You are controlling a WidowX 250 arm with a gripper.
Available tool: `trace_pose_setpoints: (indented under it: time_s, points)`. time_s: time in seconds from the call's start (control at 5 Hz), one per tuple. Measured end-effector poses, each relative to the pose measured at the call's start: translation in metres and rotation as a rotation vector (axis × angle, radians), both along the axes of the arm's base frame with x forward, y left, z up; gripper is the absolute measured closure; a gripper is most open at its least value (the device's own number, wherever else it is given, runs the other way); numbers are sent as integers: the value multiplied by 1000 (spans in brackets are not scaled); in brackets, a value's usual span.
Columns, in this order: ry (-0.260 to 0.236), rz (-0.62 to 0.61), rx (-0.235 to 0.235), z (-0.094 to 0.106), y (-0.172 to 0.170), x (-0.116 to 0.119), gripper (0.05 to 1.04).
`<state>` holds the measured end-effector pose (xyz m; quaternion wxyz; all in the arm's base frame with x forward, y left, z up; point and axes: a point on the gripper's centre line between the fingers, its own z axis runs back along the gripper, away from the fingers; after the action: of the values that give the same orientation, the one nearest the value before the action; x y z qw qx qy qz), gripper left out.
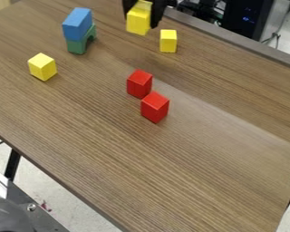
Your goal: Put the yellow block on top of blue block
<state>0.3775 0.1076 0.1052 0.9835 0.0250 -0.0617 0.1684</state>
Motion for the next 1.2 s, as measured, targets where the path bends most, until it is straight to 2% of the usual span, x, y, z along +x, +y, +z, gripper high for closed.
trace_pose_setpoints:
  time_s: [0.4, 0.6, 0.8, 1.2]
  points:
    - [-7, 86, 20, 8, 36, -5, 488]
    - [19, 127, 19, 6, 52, -12, 488]
    - [19, 158, 16, 5, 69, -15, 488]
    - [33, 158, 3, 5, 93, -22, 488]
